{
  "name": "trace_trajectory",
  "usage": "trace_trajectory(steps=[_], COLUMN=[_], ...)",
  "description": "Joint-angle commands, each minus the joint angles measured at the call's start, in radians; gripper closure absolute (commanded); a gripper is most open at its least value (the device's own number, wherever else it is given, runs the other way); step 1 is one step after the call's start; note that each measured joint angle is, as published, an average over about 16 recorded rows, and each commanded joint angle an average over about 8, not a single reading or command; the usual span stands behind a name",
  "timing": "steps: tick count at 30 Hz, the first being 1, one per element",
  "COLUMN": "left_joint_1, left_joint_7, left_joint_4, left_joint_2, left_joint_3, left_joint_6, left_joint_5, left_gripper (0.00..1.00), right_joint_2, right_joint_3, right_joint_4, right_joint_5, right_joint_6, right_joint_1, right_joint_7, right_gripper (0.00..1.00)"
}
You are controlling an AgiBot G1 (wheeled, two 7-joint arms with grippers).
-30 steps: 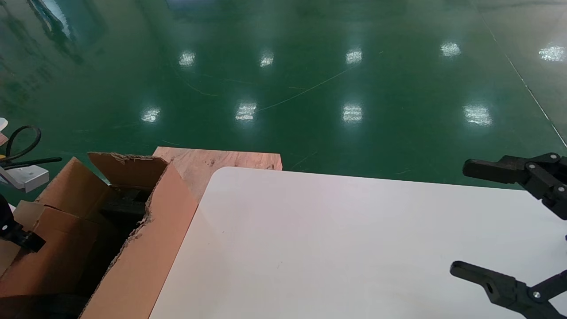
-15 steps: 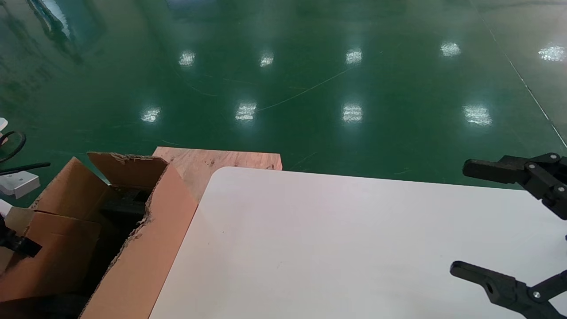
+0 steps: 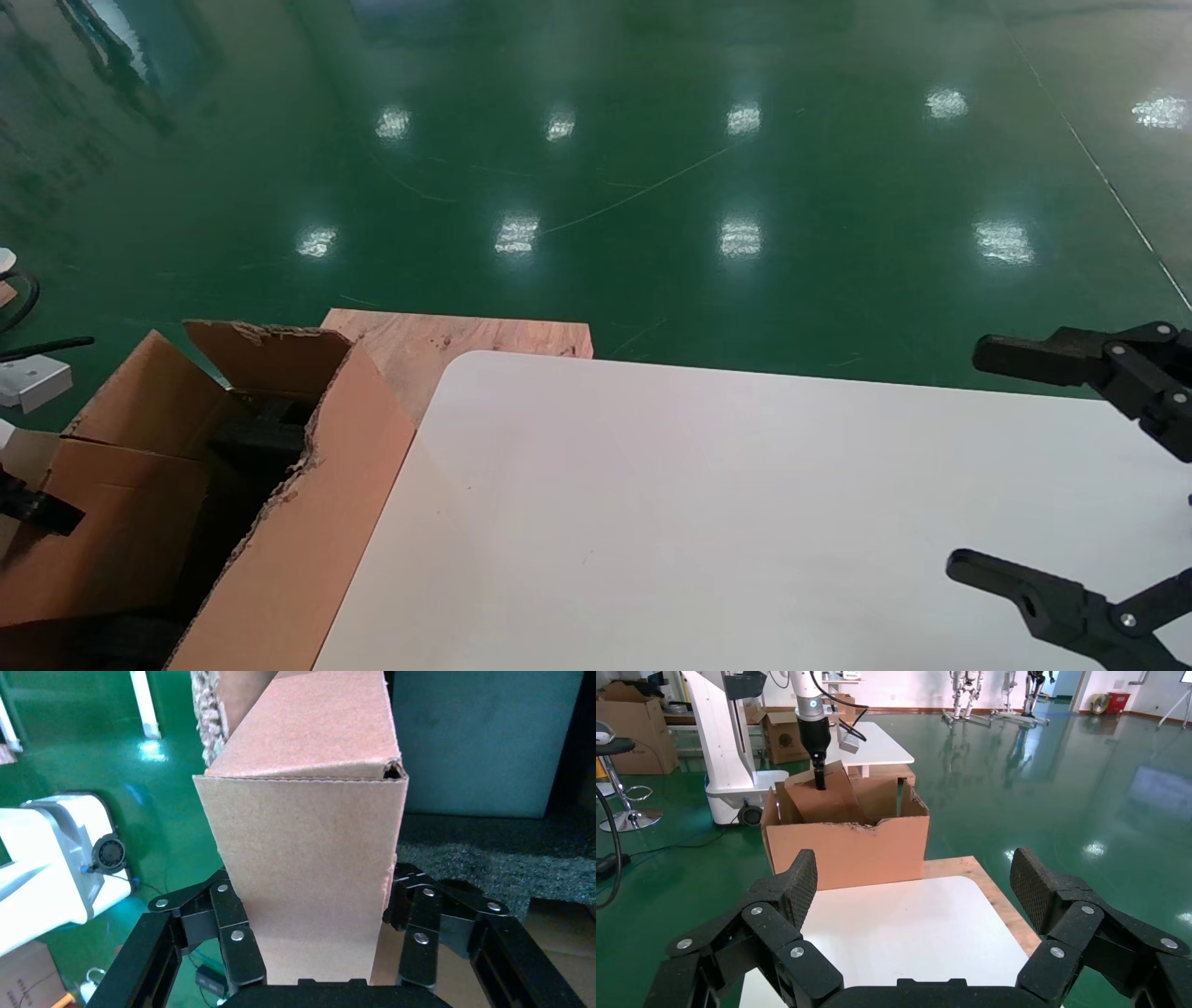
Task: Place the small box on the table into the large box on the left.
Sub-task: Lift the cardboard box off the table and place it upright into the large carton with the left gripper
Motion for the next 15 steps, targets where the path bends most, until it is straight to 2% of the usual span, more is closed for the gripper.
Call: trace_trajectory(steps=[1,15], left_joint_1=[-0.001,-0.01], left_joint_7=[-0.008,-0.036], left_joint_4=[0.001,-0.003], left_joint_2=[0.003,-0.013], left_joint_3=[0.001,0.017], left_joint_6=[0.004,0.054], left_joint_5=[0.003,0.013], left_gripper=[1.0,1.0], right_joint_2=[0.0,0.0], right_joint_3=[0.0,0.0], right_joint_4=[0.0,0.0], right_joint_5=[0.0,0.0], right_joint_6=[0.0,0.0], right_joint_1=[0.0,0.0], right_joint_7=[0.0,0.0], right_gripper=[0.0,0.0])
